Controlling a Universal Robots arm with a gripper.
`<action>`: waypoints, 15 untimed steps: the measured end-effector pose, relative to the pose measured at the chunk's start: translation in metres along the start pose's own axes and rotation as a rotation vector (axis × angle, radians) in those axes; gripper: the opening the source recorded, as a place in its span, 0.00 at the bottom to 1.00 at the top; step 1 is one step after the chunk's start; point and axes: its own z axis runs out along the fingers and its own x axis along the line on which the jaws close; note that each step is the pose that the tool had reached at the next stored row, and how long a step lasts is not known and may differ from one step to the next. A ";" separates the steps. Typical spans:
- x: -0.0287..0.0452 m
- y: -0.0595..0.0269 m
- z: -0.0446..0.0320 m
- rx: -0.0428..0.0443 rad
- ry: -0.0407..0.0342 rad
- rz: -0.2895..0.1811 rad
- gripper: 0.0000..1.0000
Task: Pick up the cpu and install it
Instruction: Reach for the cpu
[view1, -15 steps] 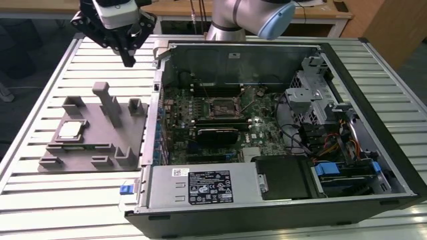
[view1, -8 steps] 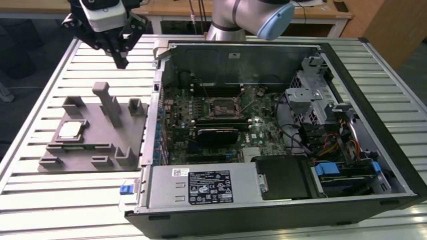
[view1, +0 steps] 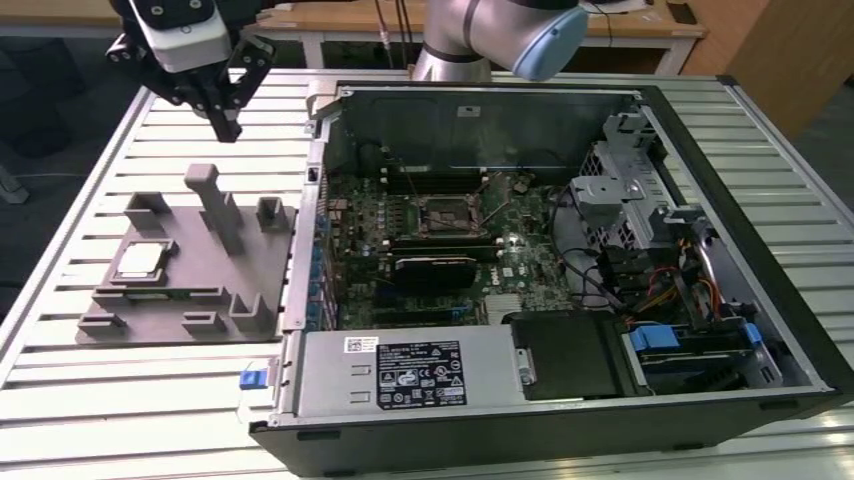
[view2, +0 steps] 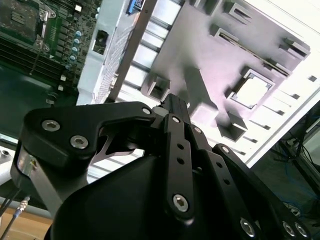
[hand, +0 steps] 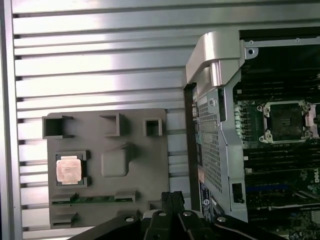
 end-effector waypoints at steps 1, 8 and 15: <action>0.0018 -0.0002 0.0008 0.0000 -0.0001 0.000 0.11; 0.0159 -0.0019 0.0063 0.0000 0.0002 0.000 0.11; 0.0304 -0.0037 0.0117 0.0000 0.0004 0.000 0.11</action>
